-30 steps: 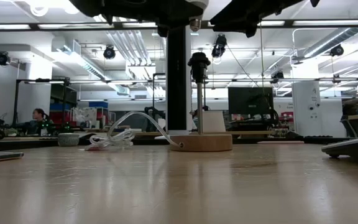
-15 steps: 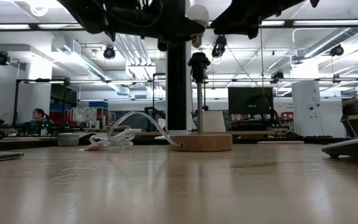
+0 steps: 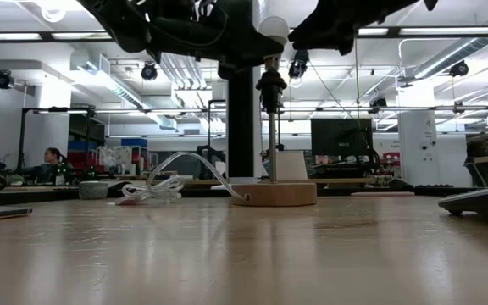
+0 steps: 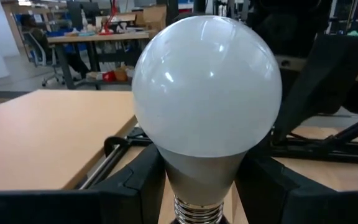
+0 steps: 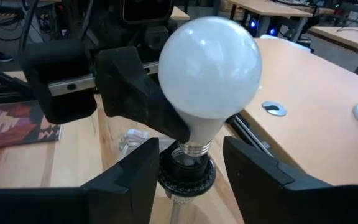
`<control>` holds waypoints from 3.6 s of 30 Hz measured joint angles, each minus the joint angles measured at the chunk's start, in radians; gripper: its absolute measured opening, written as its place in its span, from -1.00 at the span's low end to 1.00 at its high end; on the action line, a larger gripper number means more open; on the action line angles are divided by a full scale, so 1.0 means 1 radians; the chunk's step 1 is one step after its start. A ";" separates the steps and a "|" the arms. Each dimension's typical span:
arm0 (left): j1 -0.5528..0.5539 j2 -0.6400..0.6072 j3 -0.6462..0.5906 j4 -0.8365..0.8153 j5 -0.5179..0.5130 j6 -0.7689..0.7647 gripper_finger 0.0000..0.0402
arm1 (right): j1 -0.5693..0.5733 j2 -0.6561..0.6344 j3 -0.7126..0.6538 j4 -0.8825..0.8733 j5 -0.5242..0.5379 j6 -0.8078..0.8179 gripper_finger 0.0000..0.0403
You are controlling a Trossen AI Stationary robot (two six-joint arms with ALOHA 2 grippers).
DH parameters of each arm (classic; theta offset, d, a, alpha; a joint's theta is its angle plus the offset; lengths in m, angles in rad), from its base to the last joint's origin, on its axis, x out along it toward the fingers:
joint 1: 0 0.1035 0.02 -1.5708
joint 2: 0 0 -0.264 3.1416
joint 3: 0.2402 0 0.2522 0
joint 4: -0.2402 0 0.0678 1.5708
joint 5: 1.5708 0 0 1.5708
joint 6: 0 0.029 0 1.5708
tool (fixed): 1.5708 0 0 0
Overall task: Screw lightbulb
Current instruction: Insert the lightbulb into the lamp
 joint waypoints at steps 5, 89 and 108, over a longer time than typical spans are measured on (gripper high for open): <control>0.000 0.000 -0.010 -0.004 0.000 -0.011 -0.21 | 0.000 0.000 -0.006 -0.001 0.000 0.002 -0.13; 0.000 -0.002 -0.047 -0.003 -0.002 -0.077 -0.14 | -0.145 0.097 -0.007 0.392 -0.232 -0.099 -0.87; -0.002 -0.005 -0.047 -0.009 -0.001 -0.086 -0.14 | -0.145 0.116 -0.003 0.321 -0.237 -0.072 -1.00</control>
